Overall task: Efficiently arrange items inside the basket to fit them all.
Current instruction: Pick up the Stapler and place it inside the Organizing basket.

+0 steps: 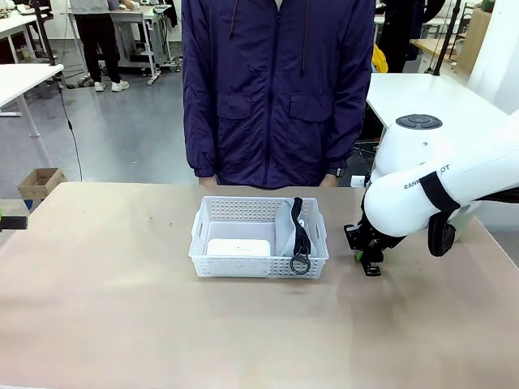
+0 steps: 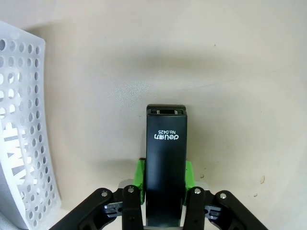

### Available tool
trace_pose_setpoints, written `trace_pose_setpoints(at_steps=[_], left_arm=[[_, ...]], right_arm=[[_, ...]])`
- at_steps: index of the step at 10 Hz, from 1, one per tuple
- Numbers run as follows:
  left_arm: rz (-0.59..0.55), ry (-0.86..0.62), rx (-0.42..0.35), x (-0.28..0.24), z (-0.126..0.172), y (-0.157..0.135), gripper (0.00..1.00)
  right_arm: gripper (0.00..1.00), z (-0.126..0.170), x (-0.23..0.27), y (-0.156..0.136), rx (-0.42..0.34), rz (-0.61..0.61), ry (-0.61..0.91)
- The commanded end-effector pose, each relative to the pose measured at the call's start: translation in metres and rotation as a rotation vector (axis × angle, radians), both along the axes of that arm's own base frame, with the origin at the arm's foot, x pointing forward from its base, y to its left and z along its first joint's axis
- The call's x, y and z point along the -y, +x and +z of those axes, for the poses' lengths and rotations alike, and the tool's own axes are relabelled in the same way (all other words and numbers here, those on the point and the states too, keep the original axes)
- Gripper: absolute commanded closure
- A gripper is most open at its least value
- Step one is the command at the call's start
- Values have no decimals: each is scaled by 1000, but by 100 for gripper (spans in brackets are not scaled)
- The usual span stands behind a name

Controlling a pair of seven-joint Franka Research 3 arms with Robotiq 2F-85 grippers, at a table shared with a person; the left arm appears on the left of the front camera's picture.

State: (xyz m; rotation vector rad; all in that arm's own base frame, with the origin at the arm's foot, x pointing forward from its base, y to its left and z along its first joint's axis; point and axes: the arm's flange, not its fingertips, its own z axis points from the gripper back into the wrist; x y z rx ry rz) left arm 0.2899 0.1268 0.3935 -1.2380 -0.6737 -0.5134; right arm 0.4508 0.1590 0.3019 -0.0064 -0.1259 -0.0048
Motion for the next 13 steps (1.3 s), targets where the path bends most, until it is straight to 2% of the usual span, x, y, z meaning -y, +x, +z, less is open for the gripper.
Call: trace_pose_setpoints(at_steps=[1,2,3,4,6,10,11,12,13], left_arm=[[0,-3,-1,2,2,-3,0],[0,-3,-1,2,2,-3,0],[0,-3,-1,2,2,-3,0],[0,-3,-1,2,2,-3,0],[0,-3,-1,2,2,-3,0],[0,-3,-1,2,2,-3,0],[0,-3,-1,2,2,-3,0],[0,-3,-1,2,2,-3,0],[0,-3,-1,2,2,-3,0]], right_arm=[[100,-7,1,3,-26,-4,-5],[100,-4,1,1,-19,1,-5],[100,15,6,-7,8,2,1],[100,50,14,-24,34,21,31],[100,127,28,-80,124,39,25],[100,160,34,-154,166,89,31],[100,160,37,-151,150,67,10],[100,176,24,-125,162,57,5],[100,176,24,-125,162,57,5]])
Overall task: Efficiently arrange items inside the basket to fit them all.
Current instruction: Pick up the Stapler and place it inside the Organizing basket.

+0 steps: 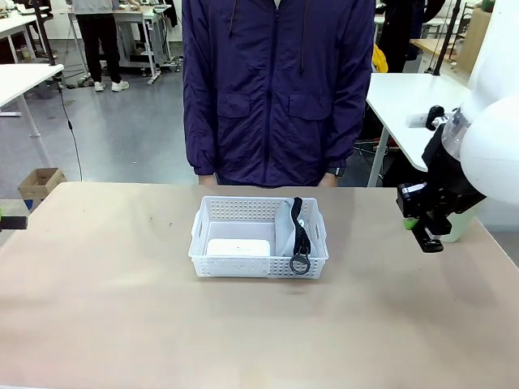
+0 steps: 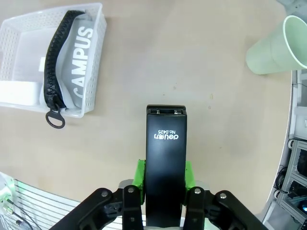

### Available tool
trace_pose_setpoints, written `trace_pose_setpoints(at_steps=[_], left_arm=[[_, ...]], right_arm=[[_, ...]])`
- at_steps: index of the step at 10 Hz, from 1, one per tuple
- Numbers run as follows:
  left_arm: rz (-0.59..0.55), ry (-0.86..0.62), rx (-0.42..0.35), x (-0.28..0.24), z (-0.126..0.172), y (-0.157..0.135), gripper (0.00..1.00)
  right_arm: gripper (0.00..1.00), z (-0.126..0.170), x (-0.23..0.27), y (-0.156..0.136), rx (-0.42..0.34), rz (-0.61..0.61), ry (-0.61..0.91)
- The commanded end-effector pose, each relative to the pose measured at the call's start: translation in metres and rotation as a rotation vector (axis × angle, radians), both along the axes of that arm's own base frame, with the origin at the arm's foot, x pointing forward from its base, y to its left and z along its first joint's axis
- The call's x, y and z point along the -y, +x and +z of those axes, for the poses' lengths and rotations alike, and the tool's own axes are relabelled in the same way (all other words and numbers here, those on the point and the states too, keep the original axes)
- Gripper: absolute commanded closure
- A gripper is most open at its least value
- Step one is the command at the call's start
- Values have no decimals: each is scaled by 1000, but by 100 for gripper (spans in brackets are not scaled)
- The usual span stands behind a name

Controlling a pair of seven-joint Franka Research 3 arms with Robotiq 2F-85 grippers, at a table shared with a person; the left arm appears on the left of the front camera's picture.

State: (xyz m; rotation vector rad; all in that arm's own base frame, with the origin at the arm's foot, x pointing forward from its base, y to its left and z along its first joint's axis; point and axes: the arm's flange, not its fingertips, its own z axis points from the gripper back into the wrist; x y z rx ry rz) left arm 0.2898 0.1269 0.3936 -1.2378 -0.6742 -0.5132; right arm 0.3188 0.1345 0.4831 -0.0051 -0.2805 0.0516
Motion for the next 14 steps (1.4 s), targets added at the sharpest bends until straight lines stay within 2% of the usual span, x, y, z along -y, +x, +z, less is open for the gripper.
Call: trace_pose_setpoints(at_steps=[1,2,3,4,6,8,10,12,14], left_arm=[[0,-3,-1,2,2,-3,0],[0,-3,-1,2,2,-3,0],[0,-3,-1,2,2,-3,0],[0,-3,-1,2,2,-3,0],[0,-3,-1,2,2,-3,0],[0,-3,-1,2,2,-3,0],[0,-3,-1,2,2,-3,0],[0,-3,-1,2,2,-3,0],[0,-3,-1,2,2,-3,0]], right_arm=[[100,-5,-1,7,7,1,7],[100,-5,-1,7,7,1,7],[63,-3,0,2,-8,-1,-1],[63,0,-13,5,32,32,-30],[63,10,-59,39,82,114,-83],[63,13,-102,67,154,239,-31],[63,4,-154,92,170,428,30],[63,-9,-196,114,217,600,10],[63,-37,-226,138,222,750,78]])
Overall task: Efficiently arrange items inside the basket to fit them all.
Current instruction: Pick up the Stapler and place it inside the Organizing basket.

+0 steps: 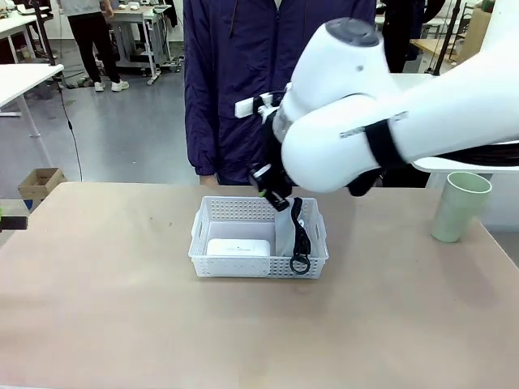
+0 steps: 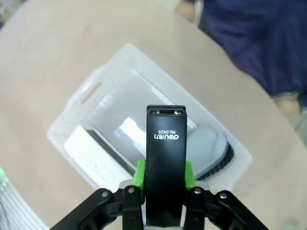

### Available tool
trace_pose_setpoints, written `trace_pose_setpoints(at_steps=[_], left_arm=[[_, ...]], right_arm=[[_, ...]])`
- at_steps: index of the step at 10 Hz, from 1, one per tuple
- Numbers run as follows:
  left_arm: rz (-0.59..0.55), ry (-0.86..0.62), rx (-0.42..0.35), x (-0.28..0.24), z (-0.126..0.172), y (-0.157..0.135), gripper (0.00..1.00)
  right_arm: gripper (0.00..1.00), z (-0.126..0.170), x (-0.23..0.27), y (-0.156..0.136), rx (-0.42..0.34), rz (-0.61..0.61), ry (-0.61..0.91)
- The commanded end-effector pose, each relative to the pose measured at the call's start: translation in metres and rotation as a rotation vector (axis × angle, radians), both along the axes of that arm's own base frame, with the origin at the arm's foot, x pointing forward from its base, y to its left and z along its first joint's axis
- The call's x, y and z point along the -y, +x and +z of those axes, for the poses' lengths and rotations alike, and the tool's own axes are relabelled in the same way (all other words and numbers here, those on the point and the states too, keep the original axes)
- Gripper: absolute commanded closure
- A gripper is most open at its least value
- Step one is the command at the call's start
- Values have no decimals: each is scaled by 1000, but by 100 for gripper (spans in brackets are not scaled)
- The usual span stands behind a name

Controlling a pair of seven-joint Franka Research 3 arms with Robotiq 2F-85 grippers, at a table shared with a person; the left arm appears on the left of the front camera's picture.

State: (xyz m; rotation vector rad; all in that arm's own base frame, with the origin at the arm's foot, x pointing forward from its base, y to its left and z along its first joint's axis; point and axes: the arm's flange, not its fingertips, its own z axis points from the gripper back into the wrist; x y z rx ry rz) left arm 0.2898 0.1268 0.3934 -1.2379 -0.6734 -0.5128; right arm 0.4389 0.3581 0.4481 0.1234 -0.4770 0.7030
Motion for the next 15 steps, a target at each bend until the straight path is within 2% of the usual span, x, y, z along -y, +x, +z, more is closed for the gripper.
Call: trace_pose_setpoints(at_steps=[1,3,4,6,7,8,12,15], left_arm=[[0,-3,0,2,2,-3,0],[0,-3,0,2,2,-3,0],[0,-3,0,2,2,-3,0],[0,-3,0,2,2,-3,0],[0,-3,0,2,2,-3,0],[0,-3,0,2,2,-3,0],[0,-3,0,2,2,-3,0],[0,-3,0,2,2,-3,0]], right_arm=[[63,-20,-13,28,-17,163,38],[63,-52,-24,44,-59,279,44],[63,-71,-23,50,-39,303,25],[63,-87,-16,57,-62,358,56],[63,-94,-16,58,-93,428,55],[63,-103,-15,60,-122,449,72],[63,-124,-13,63,-161,458,11],[63,-125,-12,64,-166,455,11]])
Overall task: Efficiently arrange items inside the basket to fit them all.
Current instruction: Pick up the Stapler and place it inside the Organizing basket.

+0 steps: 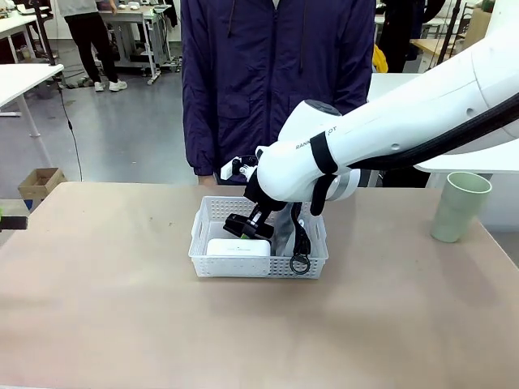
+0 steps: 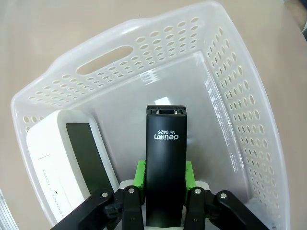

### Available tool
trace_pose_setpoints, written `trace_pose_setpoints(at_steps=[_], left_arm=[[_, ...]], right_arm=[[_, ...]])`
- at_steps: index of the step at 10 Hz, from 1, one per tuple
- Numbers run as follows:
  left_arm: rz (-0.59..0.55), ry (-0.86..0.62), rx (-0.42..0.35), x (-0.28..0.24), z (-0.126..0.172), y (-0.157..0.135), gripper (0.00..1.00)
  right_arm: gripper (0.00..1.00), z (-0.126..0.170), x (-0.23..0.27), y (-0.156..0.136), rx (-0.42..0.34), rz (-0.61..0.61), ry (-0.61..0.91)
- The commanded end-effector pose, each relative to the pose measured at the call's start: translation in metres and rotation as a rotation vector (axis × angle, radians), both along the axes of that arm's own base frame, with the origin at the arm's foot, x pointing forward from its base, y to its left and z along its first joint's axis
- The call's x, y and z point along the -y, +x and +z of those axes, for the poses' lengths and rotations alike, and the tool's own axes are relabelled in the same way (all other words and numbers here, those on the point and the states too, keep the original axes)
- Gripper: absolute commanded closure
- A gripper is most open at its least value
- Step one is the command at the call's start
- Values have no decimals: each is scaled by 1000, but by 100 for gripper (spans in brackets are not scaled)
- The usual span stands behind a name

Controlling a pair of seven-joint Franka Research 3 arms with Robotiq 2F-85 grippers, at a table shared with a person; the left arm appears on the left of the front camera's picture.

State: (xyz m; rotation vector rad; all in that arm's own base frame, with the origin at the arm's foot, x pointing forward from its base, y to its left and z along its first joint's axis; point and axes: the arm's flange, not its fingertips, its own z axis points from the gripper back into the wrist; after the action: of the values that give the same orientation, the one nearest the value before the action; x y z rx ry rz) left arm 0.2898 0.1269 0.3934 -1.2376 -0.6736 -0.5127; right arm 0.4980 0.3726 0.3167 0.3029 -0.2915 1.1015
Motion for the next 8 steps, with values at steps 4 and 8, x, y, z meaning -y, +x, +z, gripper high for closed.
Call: trace_pose_setpoints(at_steps=[4,8], left_arm=[[0,-3,0,2,2,-3,0],[0,-3,0,2,2,-3,0]], right_arm=[[6,4,3,5,-2,12,-17],[0,5,7,6,4,-13,-10]])
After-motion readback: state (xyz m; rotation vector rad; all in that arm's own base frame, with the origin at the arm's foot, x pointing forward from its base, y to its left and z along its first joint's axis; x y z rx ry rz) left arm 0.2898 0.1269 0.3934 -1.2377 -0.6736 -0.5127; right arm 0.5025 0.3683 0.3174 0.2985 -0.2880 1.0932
